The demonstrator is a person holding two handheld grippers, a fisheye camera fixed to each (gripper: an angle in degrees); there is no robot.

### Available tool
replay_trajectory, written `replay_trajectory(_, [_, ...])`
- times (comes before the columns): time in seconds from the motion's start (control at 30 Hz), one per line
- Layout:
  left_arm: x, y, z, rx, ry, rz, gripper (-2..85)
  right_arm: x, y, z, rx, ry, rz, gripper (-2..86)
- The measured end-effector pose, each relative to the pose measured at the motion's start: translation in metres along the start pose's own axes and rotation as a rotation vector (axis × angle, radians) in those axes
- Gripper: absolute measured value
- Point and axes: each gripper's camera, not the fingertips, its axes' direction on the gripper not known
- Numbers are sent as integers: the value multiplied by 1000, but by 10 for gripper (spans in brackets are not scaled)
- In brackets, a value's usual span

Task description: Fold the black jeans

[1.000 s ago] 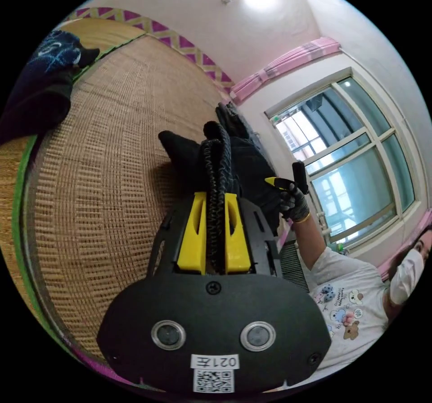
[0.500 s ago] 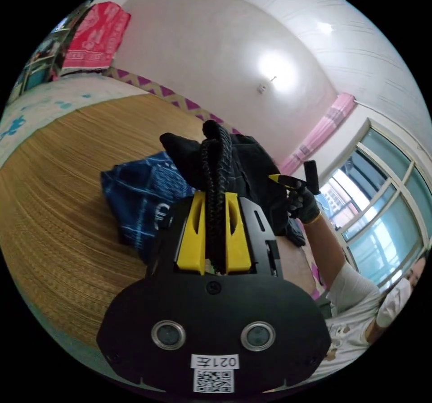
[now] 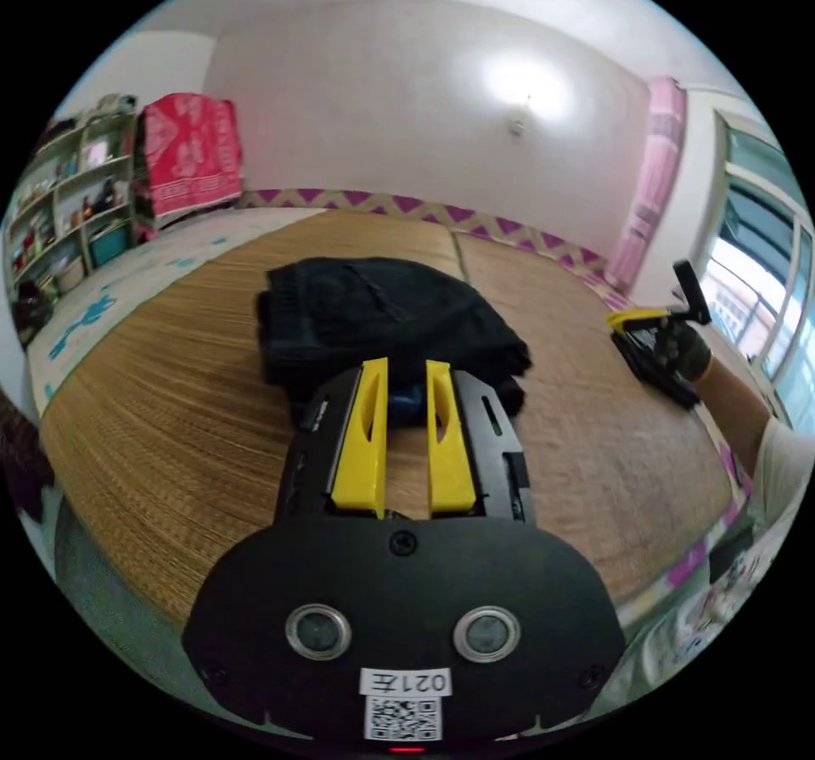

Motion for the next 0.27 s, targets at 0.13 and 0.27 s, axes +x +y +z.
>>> replay_trajectory(0.13, [114, 47, 18, -69, 94, 119, 66, 44, 86, -50, 16, 222, 114, 134])
replay_trajectory(0.27, [199, 83, 44, -167, 230, 158, 66, 87, 159, -79, -33, 489, 114, 147])
